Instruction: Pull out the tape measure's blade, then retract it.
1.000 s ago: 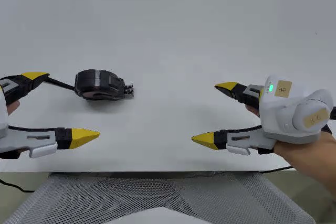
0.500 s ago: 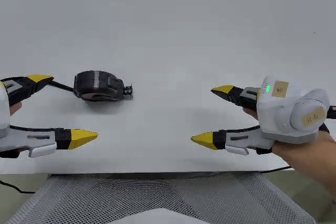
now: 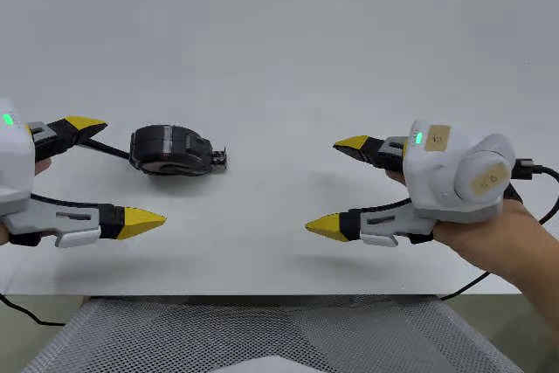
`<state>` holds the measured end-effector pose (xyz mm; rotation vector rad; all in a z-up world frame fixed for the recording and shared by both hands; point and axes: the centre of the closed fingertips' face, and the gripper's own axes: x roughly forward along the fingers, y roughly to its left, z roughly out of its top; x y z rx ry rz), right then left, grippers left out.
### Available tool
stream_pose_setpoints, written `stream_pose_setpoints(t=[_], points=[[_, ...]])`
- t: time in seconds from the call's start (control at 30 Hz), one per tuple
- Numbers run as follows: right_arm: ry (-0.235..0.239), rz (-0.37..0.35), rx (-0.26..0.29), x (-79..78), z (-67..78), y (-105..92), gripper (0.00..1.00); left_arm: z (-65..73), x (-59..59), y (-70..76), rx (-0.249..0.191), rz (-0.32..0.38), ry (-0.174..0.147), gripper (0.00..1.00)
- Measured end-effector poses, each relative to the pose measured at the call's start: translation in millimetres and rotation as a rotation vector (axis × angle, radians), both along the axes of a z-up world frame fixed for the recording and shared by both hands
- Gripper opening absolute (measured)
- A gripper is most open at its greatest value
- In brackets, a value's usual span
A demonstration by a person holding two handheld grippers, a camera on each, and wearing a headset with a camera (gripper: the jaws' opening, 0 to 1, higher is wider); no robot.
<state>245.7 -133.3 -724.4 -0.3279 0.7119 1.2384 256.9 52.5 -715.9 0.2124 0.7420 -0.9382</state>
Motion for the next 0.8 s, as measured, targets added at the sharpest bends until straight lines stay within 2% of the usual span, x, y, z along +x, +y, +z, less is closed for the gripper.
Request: stream_pose_setpoints(t=[0.43,0.8], points=[[-0.001,0.063,0.013,10.1,-13.0,13.5,0.65,-7.0,5.6,-3.2,0.026,-0.068,-0.003,0.83],[0.000,0.073,0.046,16.2,-20.0,29.5,0.66,-14.7,8.7,-3.3,0.048,-0.094,-0.001,0.76]])
